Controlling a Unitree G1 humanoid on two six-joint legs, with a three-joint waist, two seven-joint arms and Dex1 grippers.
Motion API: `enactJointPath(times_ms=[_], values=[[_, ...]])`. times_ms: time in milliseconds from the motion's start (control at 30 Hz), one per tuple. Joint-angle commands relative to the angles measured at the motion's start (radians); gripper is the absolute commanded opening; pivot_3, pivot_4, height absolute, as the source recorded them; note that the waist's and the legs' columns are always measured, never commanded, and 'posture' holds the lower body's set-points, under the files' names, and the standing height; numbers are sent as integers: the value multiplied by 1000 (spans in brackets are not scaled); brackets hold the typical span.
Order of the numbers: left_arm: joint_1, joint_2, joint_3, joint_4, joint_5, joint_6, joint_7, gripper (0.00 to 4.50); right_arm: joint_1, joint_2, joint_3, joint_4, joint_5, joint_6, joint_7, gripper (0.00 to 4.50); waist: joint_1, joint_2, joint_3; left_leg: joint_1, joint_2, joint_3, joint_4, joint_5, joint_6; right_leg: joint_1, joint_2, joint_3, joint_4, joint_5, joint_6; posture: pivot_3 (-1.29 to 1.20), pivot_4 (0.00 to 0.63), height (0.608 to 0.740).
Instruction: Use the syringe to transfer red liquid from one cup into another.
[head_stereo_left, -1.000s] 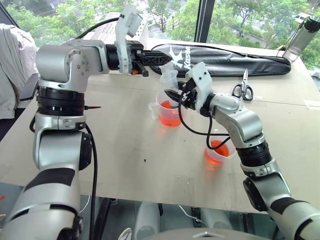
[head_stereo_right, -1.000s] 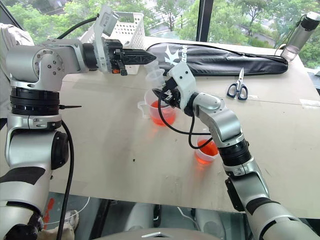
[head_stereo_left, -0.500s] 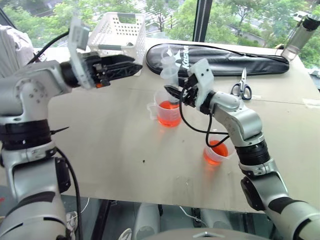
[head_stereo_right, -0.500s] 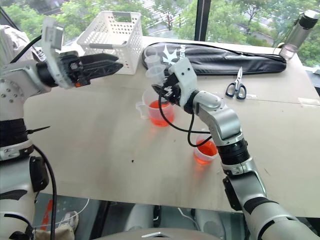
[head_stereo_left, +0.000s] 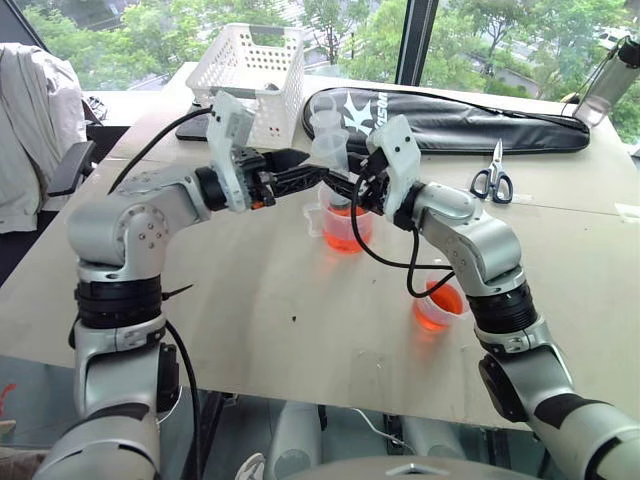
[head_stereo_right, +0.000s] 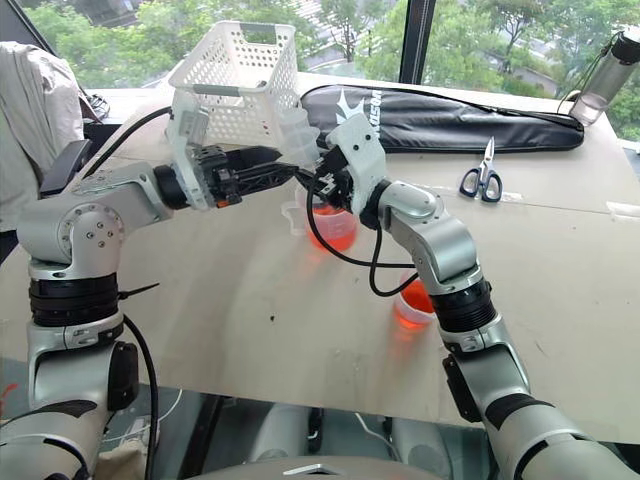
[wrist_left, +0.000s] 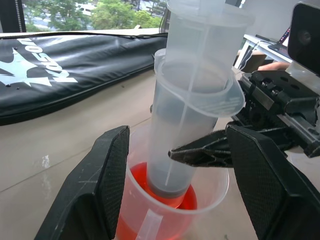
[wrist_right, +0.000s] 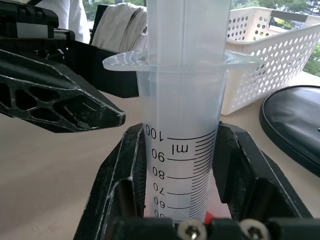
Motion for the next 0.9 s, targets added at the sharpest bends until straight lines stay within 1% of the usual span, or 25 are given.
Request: enactJointPath(times_ms=[33,233,333,367,433,467,667,767,800,833,867,900], values=[[-47,-28,-10,-26,-6,-14,32,3117,-21,9,7,-75,-1,-4,-10,1430,0,0,0,0,0,0,0,0,0,0,0,0,0,0,0,0,150,724],[-65,-61,-30,-16,0,-19,61,3117,-22,9,11,-79,-3,-2,-17,1430,0,0,0,0,0,0,0,0,0,0,0,0,0,0,0,0,150,724],[-61,-60,-45,-18,8,-26,59,3117,-22,11,13,-81,-4,-1,-20,1430,0,0,0,0,0,0,0,0,0,0,0,0,0,0,0,0,150,724],[-57,-57,-49,-18,12,-30,56,2589,-22,11,13,-82,-5,0,-21,1430,0,0,0,0,0,0,0,0,0,0,0,0,0,0,0,0,150,724],[-51,-53,-51,-14,16,-36,54,1916,-21,11,13,-84,-5,1,-24,1429,0,0,0,0,0,0,0,0,0,0,0,0,0,0,0,0,150,724],[-50,-52,-51,-14,18,-37,54,1726,-20,11,13,-85,-6,2,-25,1429,0,0,0,0,0,0,0,0,0,0,0,0,0,0,0,0,150,724],[-41,-49,-55,-14,35,-56,50,1714,-23,0,19,-83,-19,-1,-31,1429,0,0,0,0,0,0,0,0,0,0,0,0,0,0,0,0,150,724],[-43,-47,-37,-4,32,-66,49,1714,-27,-14,8,-81,3,19,-2,1429,0,0,0,0,0,0,0,0,0,0,0,0,0,0,0,0,150,724],[-46,-46,-28,1,28,-69,45,1714,-28,-18,2,-79,8,25,3,2447,0,0,0,0,0,0,0,0,0,0,0,0,0,0,0,0,150,724],[-49,-44,-21,6,26,-72,42,1685,-30,-24,0,-78,6,27,5,2859,0,0,0,0,0,0,0,0,0,0,0,0,0,0,0,0,150,724],[-53,-39,-16,12,26,-75,38,1568,-30,-34,2,-76,4,26,12,3395,0,0,0,0,0,0,0,0,0,0,0,0,0,0,0,0,150,724],[-57,-35,-13,17,27,-79,34,1518,-30,-41,2,-75,2,25,15,3824,0,0,0,0,0,0,0,0,0,0,0,0,0,0,0,0,150,724]])
